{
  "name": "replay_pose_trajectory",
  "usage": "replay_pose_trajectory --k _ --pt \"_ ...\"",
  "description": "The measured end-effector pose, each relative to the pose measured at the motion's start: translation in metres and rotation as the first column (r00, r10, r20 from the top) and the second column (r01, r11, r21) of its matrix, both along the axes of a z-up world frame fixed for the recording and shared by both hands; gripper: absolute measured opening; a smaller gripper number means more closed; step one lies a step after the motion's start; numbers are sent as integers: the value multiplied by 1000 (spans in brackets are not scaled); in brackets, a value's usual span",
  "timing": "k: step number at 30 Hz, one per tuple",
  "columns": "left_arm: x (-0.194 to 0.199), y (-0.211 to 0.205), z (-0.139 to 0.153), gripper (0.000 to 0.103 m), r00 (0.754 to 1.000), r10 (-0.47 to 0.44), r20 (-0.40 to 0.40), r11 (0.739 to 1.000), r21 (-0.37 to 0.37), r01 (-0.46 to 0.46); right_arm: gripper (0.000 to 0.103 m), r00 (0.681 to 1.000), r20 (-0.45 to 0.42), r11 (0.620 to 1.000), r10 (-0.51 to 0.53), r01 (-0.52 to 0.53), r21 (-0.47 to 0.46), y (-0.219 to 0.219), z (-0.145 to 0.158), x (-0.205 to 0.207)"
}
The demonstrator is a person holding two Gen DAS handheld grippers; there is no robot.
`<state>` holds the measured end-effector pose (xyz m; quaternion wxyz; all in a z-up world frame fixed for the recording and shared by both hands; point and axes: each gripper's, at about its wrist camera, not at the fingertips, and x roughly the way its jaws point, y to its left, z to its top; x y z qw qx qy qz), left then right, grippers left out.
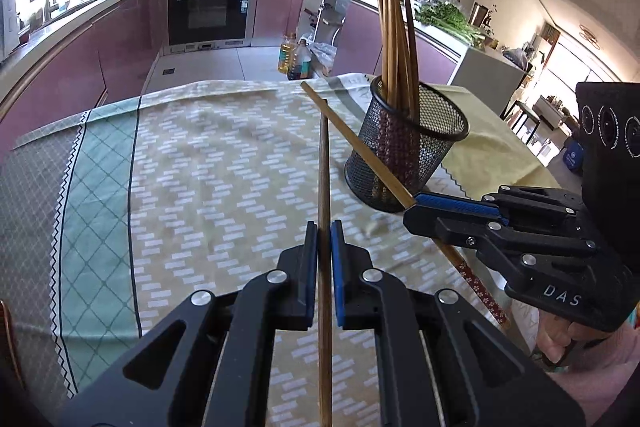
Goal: Organize utensils
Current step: 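Lift both held chopsticks upright beside the mesh cup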
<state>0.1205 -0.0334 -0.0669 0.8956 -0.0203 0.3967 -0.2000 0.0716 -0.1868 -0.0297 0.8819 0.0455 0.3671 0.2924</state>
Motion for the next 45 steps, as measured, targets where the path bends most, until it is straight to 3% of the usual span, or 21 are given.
replay_pose_trajectory --k 13,37,45 --pt "-8 3 22 7 999 -5 41 999 -50 7 6 998 52 998 -39 36 45 -22 14 -8" --pt "-15 -4 47 7 995 -41 94 995 -85 49 6 998 52 986 -22 13 167 -48 16 -3" --pt "-16 -4 50 7 994 -45 99 994 -92 54 6 997 75 989 -28 16 150 -49 18 -7"
